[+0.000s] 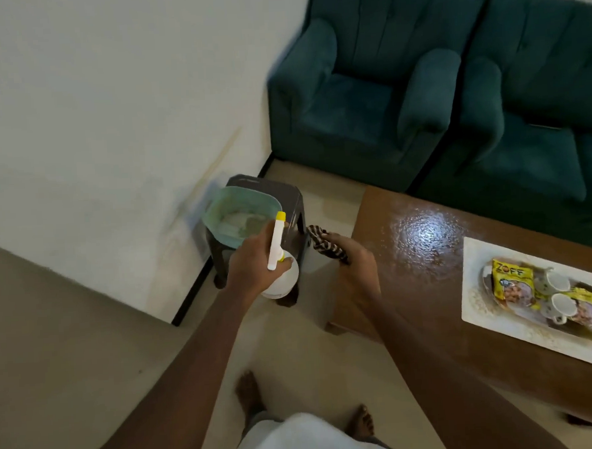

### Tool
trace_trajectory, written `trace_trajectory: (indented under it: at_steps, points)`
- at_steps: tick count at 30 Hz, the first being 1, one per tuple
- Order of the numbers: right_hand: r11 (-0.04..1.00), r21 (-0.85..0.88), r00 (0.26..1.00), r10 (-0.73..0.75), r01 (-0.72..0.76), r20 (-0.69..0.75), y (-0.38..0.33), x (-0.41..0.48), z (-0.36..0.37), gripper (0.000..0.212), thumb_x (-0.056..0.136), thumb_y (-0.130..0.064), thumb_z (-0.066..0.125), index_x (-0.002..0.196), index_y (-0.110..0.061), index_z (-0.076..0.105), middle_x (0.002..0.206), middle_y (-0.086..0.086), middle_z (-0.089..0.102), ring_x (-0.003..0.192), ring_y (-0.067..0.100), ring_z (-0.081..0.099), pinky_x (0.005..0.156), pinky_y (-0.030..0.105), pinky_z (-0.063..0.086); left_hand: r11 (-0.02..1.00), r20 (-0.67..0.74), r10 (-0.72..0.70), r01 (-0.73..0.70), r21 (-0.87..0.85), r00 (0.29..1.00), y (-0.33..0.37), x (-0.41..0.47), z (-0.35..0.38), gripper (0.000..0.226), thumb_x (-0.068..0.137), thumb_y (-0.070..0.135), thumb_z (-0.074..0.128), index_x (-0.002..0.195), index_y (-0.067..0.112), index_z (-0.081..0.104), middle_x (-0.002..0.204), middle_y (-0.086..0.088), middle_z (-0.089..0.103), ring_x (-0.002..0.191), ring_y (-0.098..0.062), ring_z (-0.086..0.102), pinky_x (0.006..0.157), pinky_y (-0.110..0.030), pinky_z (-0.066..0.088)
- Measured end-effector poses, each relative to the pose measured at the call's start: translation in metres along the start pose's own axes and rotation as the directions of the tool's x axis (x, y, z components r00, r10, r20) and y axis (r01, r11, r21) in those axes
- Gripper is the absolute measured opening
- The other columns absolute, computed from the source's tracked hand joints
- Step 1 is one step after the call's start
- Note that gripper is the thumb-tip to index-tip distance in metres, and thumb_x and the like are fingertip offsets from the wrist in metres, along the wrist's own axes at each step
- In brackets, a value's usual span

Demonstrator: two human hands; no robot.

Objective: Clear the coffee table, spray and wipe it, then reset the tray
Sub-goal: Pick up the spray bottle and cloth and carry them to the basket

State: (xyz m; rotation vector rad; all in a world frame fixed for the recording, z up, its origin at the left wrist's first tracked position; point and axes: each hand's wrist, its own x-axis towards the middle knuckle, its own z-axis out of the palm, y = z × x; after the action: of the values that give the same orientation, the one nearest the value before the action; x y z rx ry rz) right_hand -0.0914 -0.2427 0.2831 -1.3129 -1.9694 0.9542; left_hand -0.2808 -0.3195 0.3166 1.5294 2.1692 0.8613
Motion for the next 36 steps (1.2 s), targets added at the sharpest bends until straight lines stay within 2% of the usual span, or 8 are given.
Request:
trace_trajectory:
  at_steps: [3, 9, 13, 18, 20, 25, 33, 36]
  points:
    - [0.999, -0.039, 1.0, -0.012, 0.012, 0.008, -0.027, 0.01, 0.026, 0.073, 0.068, 0.021, 0.046, 0.124, -0.021, 0.069, 0.126, 0.002, 0.068, 0.119, 0.017, 0.06, 0.1, 0.033, 0.048, 1.0, 0.023, 0.025, -0.026, 0.005, 0.999, -0.029, 0.013, -0.029, 0.068, 0.07, 0.034, 0.084, 0.13, 0.023, 0.053, 0.104, -0.001, 0.069, 0.095, -0.025, 0.066, 0.078, -0.047, 0.056]
    - [0.995, -0.092, 0.999, -0.029, 0.025, -0.044, -0.066, 0.04, 0.066, 0.068, 0.071, 0.023, 0.048, 0.124, -0.015, 0.068, 0.125, 0.008, 0.067, 0.118, 0.022, 0.06, 0.097, 0.025, 0.042, 0.997, 0.037, 0.076, -0.075, -0.005, 0.996, -0.072, 0.046, -0.075, 0.071, 0.073, 0.035, 0.082, 0.136, 0.024, 0.051, 0.107, 0.002, 0.068, 0.096, -0.022, 0.065, 0.079, -0.044, 0.057]
    - [0.996, -0.089, 0.999, -0.01, 0.007, -0.034, -0.081, 0.058, 0.091, 0.063, 0.074, 0.023, 0.05, 0.124, -0.011, 0.068, 0.124, 0.01, 0.067, 0.116, 0.024, 0.06, 0.093, 0.023, 0.04, 0.996, 0.004, 0.092, -0.092, 0.02, 0.996, -0.093, 0.069, -0.09, 0.077, 0.075, 0.039, 0.082, 0.14, 0.019, 0.047, 0.115, -0.002, 0.067, 0.101, -0.022, 0.065, 0.085, -0.037, 0.057]
    - [0.994, -0.105, 0.999, -0.016, 0.014, -0.027, -0.089, 0.085, 0.114, 0.056, 0.08, 0.019, 0.052, 0.123, -0.011, 0.069, 0.12, 0.011, 0.069, 0.111, 0.025, 0.062, 0.088, 0.023, 0.042, 0.994, -0.011, 0.105, -0.105, 0.014, 0.994, -0.111, 0.101, -0.102, 0.074, 0.076, 0.036, 0.082, 0.139, 0.015, 0.048, 0.115, -0.005, 0.066, 0.101, -0.023, 0.065, 0.081, -0.023, 0.045]
    - [0.994, -0.107, 1.0, 0.002, -0.005, -0.03, -0.087, 0.097, 0.123, 0.054, 0.081, 0.018, 0.053, 0.124, -0.011, 0.068, 0.121, 0.011, 0.068, 0.112, 0.026, 0.061, 0.09, 0.024, 0.042, 0.995, -0.007, 0.102, -0.102, 0.025, 0.995, -0.119, 0.115, -0.105, 0.072, 0.077, 0.037, 0.082, 0.137, 0.017, 0.048, 0.114, -0.005, 0.068, 0.1, -0.023, 0.066, 0.082, -0.025, 0.048]
    - [0.993, -0.089, 0.997, 0.078, -0.077, 0.003, -0.076, 0.134, 0.15, 0.049, 0.086, 0.014, 0.054, 0.126, -0.011, 0.066, 0.124, 0.011, 0.067, 0.113, 0.023, 0.061, 0.091, 0.021, 0.041, 0.996, 0.012, 0.043, -0.043, 0.076, 0.999, -0.14, 0.154, -0.101, 0.079, 0.076, 0.043, 0.08, 0.142, 0.022, 0.043, 0.108, -0.01, 0.069, 0.094, -0.028, 0.065, 0.083, -0.044, 0.057]
    - [0.974, -0.049, 0.97, 0.224, -0.22, 0.096, -0.046, 0.185, 0.19, 0.061, 0.08, 0.018, 0.048, 0.127, -0.016, 0.067, 0.126, 0.005, 0.066, 0.115, 0.02, 0.059, 0.091, 0.023, 0.044, 0.996, 0.05, -0.049, 0.045, 0.073, 0.998, -0.168, 0.21, -0.083, 0.076, 0.077, 0.041, 0.078, 0.143, 0.029, 0.042, 0.107, -0.007, 0.069, 0.094, -0.027, 0.066, 0.081, -0.04, 0.056]
    - [0.969, -0.036, 0.962, 0.248, -0.245, 0.113, -0.037, 0.198, 0.202, 0.059, 0.083, 0.015, 0.049, 0.127, -0.02, 0.067, 0.123, 0.003, 0.067, 0.112, 0.019, 0.06, 0.093, 0.033, 0.051, 0.995, 0.082, -0.057, 0.05, 0.081, 0.995, -0.176, 0.226, -0.073, 0.072, 0.078, 0.042, 0.076, 0.141, 0.031, 0.043, 0.106, -0.005, 0.068, 0.093, -0.026, 0.065, 0.08, -0.041, 0.056]
